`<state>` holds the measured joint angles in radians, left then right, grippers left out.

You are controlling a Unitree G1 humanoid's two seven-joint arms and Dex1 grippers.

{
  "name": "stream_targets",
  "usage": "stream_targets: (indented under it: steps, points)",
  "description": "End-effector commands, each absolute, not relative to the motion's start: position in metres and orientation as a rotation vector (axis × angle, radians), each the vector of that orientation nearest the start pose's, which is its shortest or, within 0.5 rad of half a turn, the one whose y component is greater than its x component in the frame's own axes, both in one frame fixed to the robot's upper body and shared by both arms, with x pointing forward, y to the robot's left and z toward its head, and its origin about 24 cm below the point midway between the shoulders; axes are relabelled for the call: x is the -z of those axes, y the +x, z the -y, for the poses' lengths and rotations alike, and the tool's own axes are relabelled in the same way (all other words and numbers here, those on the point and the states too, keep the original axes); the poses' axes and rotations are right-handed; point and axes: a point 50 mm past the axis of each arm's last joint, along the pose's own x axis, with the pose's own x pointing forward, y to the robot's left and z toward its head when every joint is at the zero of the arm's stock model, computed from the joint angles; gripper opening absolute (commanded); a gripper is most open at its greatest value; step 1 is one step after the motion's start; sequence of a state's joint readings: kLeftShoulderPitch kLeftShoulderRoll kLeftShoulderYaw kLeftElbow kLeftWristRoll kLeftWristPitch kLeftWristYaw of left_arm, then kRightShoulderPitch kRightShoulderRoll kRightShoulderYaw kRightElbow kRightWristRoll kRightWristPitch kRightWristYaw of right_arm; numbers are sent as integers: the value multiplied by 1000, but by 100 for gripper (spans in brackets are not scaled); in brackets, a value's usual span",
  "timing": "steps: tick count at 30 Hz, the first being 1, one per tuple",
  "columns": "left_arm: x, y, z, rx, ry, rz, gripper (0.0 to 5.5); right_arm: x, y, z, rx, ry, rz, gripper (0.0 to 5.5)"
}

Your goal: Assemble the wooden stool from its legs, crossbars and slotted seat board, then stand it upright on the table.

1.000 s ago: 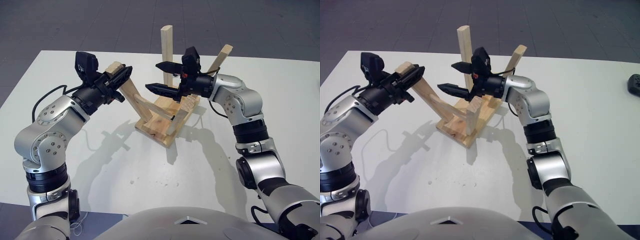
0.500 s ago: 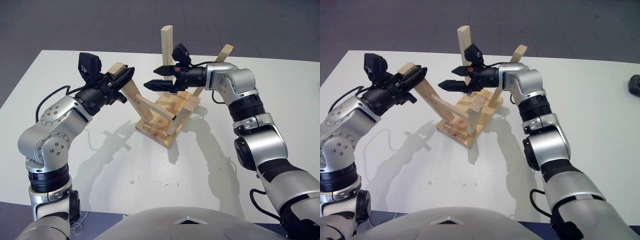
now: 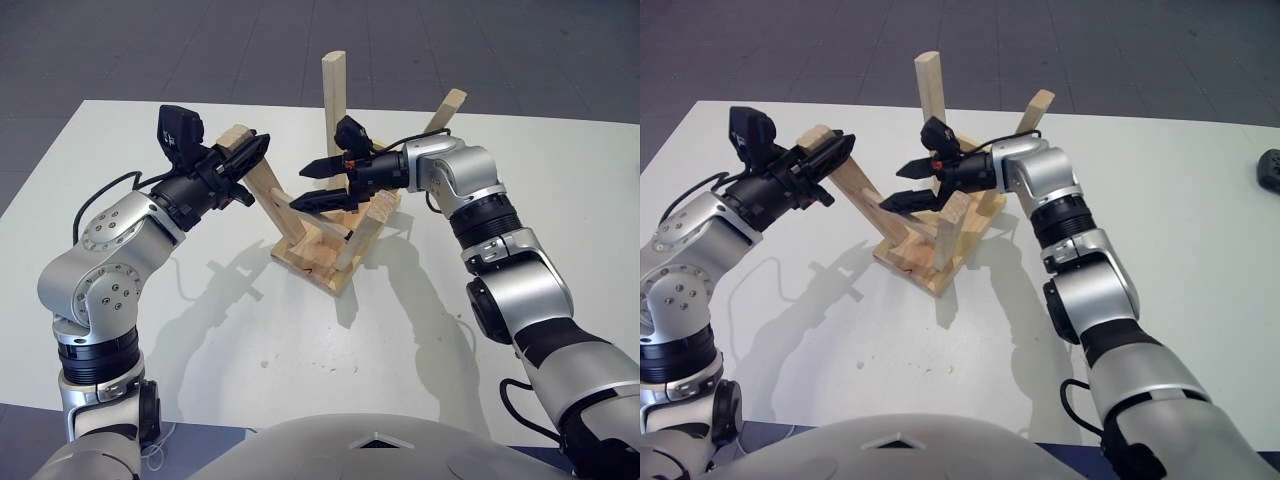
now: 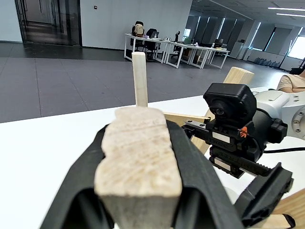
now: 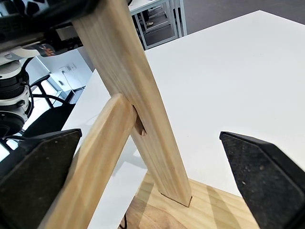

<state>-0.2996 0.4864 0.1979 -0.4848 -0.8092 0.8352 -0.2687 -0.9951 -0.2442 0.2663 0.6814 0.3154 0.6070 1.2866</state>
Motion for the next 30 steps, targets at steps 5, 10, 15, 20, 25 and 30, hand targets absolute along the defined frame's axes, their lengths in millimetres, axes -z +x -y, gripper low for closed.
stream_targets:
  steps: [5,10,15,20,25,30]
  points:
    - [-185,265,-183,567,-184,-15,104,-133,366,76,-1350,-29,-509,540]
    - [-178,260,-179,591,-172,-43,104,-130,368,82,-1310,-8,-489,540]
    - [-163,249,-159,681,-86,-102,104,-161,381,93,-1194,112,-272,540]
    - [-150,242,-158,684,-5,-142,104,-218,371,117,-1160,227,18,540]
    - [-148,242,-157,672,16,-134,162,-256,339,145,-1103,285,201,540]
    - [-151,246,-160,655,-4,-127,256,-258,302,168,-1009,269,258,540]
